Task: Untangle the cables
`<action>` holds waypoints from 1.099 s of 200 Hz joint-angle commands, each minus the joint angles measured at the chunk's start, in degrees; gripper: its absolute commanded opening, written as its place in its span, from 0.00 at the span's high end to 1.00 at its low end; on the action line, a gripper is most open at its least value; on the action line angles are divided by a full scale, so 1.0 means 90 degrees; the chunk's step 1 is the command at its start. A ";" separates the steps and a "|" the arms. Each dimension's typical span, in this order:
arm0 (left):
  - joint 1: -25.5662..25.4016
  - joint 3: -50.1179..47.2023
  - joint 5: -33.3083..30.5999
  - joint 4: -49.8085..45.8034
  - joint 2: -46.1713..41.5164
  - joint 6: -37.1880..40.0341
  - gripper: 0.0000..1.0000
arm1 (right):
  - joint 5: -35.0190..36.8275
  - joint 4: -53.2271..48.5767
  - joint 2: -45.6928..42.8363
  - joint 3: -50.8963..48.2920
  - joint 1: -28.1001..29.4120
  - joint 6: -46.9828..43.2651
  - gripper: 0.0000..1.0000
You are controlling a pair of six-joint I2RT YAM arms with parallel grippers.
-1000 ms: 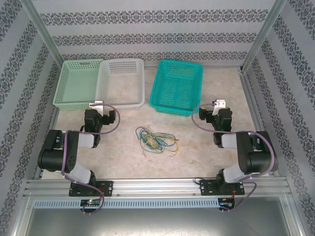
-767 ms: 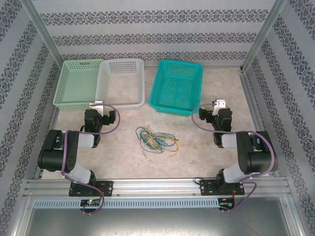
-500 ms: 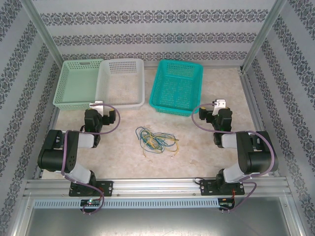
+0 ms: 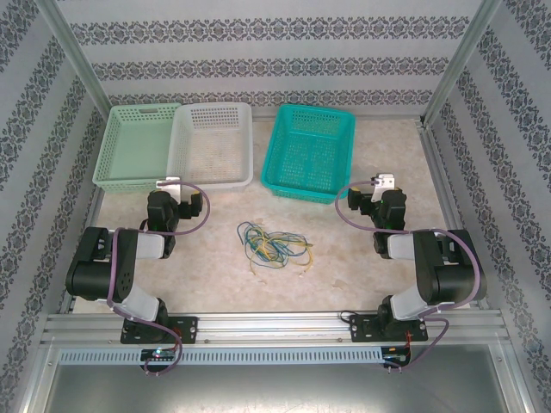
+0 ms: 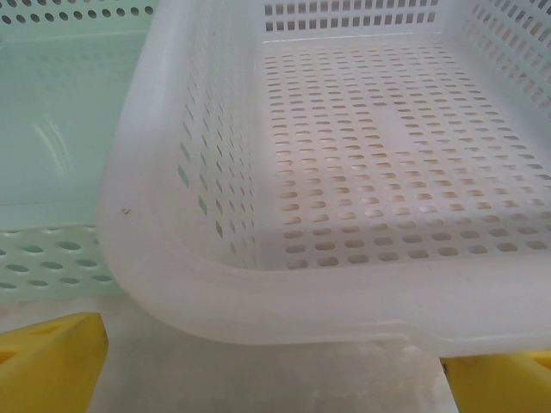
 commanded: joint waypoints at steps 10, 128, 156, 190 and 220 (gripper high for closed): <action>0.0054 0.0076 0.0053 -0.0017 0.0055 0.0014 0.01 | -0.0158 0.0103 -0.0034 0.0124 -0.0057 0.0073 0.02; 0.0055 0.0074 0.0059 -0.0018 0.0056 0.0014 0.01 | -0.0132 0.0113 -0.0029 0.0109 -0.0052 0.0065 0.02; 0.0055 0.0126 -0.0069 -0.0173 -0.0027 -0.0022 0.00 | -0.0182 0.0222 -0.0123 0.0027 -0.0057 0.0096 0.02; 0.0055 0.1306 -0.0218 -0.3555 -0.1263 -0.0486 0.00 | 0.0462 -0.1391 -0.1101 0.0313 -0.0086 0.0434 0.02; 0.0045 0.0826 -0.0652 -0.3889 -0.2437 -0.1470 0.00 | 0.0401 -0.4013 -0.1665 0.0924 -0.0091 0.0597 0.02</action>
